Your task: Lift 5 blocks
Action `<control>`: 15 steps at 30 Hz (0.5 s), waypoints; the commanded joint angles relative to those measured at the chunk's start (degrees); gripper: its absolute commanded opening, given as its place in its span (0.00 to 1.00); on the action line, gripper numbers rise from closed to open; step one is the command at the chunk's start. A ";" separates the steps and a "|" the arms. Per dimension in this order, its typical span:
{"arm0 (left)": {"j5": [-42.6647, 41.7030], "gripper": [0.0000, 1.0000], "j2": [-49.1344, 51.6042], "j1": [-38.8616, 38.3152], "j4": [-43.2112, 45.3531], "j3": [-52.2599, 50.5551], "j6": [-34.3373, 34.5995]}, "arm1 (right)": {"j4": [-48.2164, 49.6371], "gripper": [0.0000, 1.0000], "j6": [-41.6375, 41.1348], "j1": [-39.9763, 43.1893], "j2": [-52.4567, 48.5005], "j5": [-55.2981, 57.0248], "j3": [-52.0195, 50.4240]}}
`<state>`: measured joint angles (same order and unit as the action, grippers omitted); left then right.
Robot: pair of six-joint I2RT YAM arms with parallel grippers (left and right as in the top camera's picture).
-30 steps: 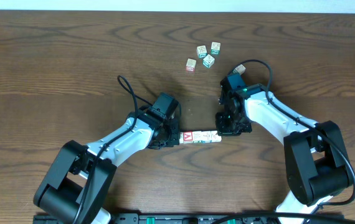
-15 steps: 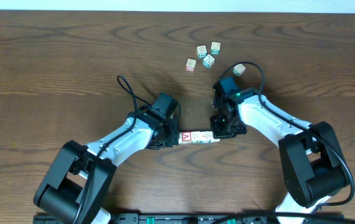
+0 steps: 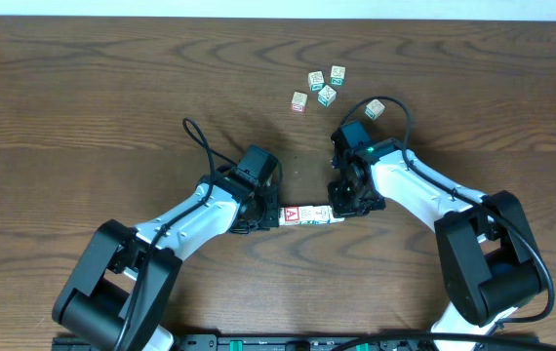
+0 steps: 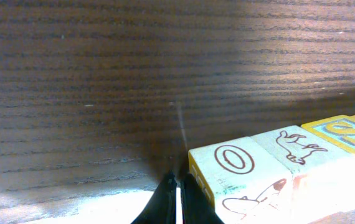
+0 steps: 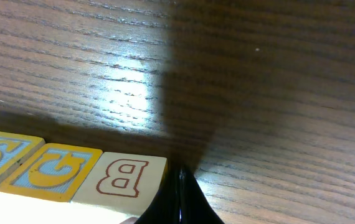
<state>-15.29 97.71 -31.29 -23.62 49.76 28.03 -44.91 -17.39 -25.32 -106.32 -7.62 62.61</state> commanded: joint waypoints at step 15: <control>-7.91 0.07 -0.20 -0.42 1.64 0.74 2.58 | 1.29 0.01 -1.46 -1.57 0.13 -6.03 -0.20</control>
<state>-16.84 97.71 -31.16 -23.62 49.76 29.10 -44.62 -18.09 -25.32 -106.32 -7.20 62.59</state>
